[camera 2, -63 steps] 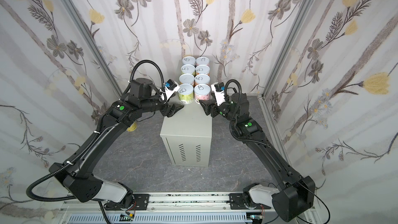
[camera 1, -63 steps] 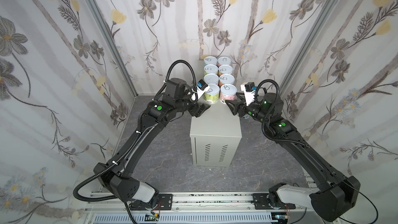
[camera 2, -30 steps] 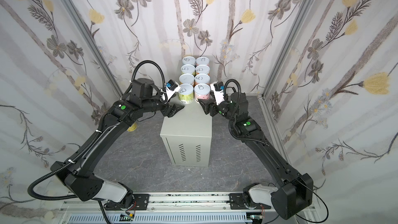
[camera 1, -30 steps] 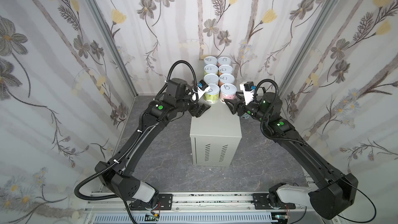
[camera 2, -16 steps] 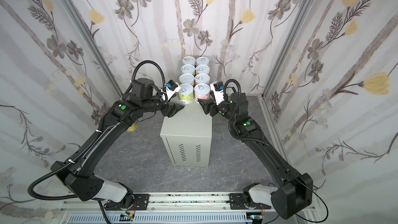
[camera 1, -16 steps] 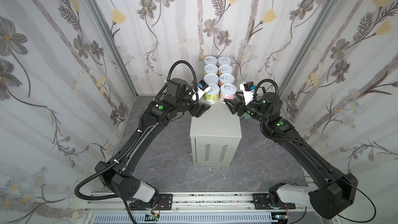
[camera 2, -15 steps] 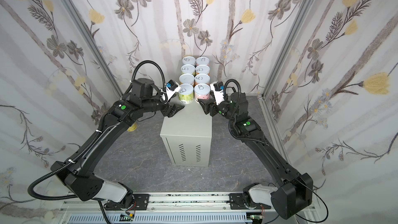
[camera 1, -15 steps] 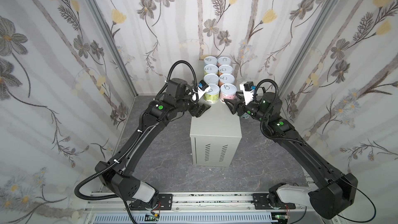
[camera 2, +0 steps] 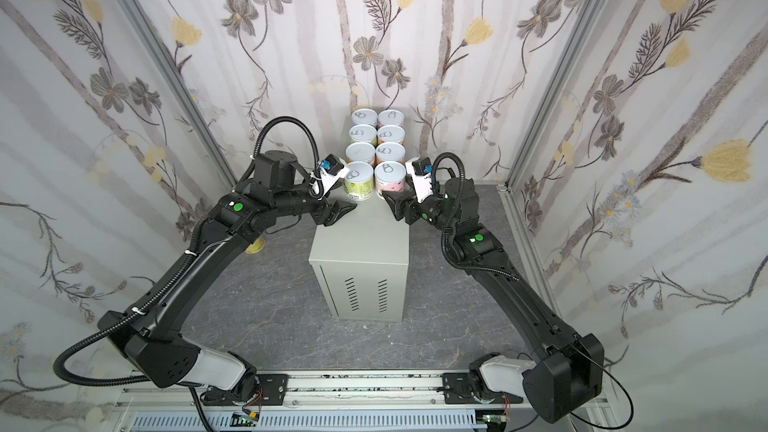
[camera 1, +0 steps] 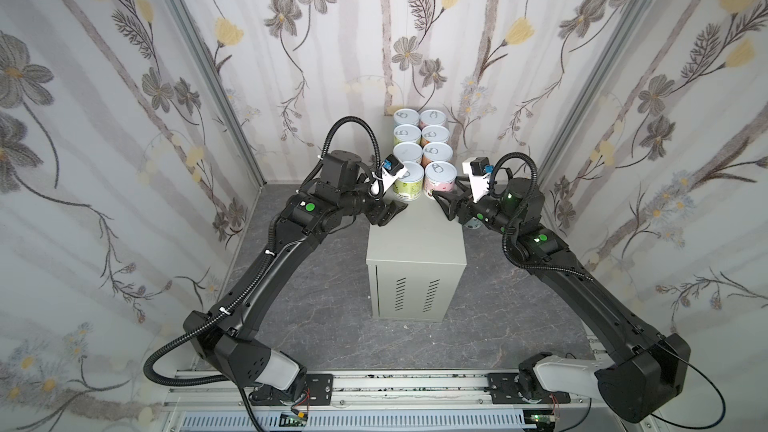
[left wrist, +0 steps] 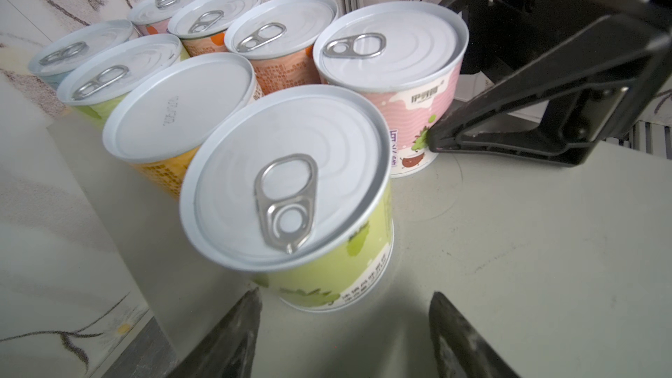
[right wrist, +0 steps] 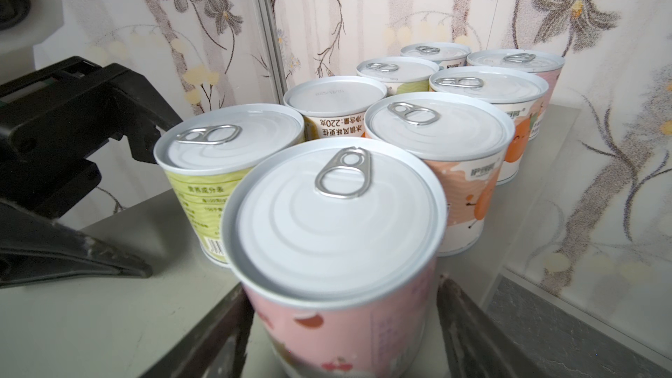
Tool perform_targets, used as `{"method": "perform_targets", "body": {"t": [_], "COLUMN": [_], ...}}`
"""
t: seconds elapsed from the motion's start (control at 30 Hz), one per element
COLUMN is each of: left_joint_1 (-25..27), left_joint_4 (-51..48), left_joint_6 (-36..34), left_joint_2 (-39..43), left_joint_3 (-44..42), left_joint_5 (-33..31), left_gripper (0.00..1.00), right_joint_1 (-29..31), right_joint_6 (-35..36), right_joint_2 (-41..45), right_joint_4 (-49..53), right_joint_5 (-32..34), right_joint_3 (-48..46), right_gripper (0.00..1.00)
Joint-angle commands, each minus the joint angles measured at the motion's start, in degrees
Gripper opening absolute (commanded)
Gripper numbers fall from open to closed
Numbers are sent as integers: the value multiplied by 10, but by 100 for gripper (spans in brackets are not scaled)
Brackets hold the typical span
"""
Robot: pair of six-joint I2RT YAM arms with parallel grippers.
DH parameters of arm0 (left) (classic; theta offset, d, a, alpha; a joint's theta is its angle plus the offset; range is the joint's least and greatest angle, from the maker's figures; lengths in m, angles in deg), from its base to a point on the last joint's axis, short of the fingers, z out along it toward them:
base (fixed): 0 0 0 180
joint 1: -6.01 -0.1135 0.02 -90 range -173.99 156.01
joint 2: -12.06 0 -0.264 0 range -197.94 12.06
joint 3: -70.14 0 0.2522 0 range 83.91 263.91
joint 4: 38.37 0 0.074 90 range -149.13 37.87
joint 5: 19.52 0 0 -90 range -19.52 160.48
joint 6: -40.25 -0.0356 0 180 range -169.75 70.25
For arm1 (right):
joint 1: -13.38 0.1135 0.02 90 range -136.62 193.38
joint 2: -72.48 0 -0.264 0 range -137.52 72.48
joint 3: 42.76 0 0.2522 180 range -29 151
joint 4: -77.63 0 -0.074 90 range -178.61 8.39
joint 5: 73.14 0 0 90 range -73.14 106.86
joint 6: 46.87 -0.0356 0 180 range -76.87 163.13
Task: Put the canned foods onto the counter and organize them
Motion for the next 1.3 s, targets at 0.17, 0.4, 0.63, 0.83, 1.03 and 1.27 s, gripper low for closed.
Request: {"method": "perform_targets", "body": {"t": [0.17, 0.4, 0.63, 0.83, 1.03, 1.27], "left_joint_1": [0, 0, 0, 0, 0, 0], "left_joint_4": [23, 24, 27, 28, 24, 25], "left_joint_6": [-8, -8, -8, -8, -5, -7], "left_joint_2": [1, 0, -4, -6, -6, 5], "left_joint_3": [-2, -2, -3, 1, 1, -5], "left_joint_5": [12, 14, 19, 21, 9, -19], "left_gripper": [72, 71, 70, 69, 70, 80], "right_joint_1": [0, 0, 1, 0, 1, 0], "right_joint_6": [13, 14, 15, 15, 16, 18], "right_joint_2": [-1, 2, 8, 7, 5, 7], "right_joint_4": [7, 10, 13, 10, 9, 7], "right_joint_5": [-3, 1, 5, 3, 1, -7], "right_joint_3": [-9, -9, -15, -17, -17, -17], "right_gripper": [79, 80, 81, 81, 81, 88]}}
